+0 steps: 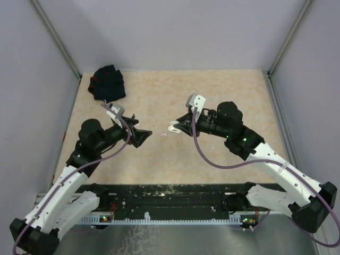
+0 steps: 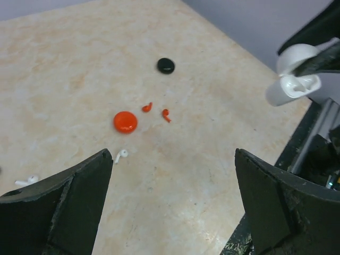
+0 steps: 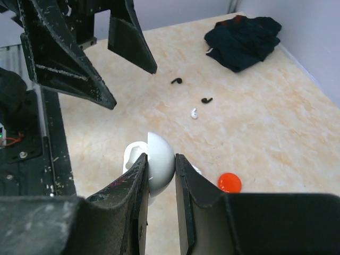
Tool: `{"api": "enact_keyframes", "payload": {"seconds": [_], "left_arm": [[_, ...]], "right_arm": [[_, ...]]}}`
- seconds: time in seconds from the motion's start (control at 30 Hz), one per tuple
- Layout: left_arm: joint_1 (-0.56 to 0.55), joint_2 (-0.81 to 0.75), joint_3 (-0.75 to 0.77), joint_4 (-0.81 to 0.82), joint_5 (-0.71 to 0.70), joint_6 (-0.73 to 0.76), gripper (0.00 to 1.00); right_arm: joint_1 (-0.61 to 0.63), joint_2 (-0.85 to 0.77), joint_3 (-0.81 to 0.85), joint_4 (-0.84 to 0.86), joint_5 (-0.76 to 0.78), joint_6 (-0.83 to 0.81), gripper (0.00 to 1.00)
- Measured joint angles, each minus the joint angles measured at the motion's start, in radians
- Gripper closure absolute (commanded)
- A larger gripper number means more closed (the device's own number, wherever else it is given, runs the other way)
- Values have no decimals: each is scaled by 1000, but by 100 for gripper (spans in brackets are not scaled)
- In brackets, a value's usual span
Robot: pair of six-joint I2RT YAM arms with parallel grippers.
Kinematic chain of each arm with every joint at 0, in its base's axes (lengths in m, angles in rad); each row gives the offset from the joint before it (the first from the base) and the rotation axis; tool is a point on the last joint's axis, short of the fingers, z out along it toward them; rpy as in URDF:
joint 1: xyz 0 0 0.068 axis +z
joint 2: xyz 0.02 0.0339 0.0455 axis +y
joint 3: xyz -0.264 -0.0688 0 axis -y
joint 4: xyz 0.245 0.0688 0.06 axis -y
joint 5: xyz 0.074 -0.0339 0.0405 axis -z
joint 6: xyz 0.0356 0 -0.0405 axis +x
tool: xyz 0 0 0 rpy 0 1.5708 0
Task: Insert the wireless bluetooth earbuds into the charging case
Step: Pick up the earbud from the center of the board.
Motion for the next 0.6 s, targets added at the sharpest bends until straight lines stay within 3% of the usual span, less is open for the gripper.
{"api": "enact_keyframes", "payload": {"seconds": [0.3,0.6], "left_arm": [[0,179,142,-277,-195,58,0],[0,444,208,-311,-258,43,0]], "right_arm": [[0,-28,-104,9,135,10,95],[0,-41,-178,35,224,62,95]]}}
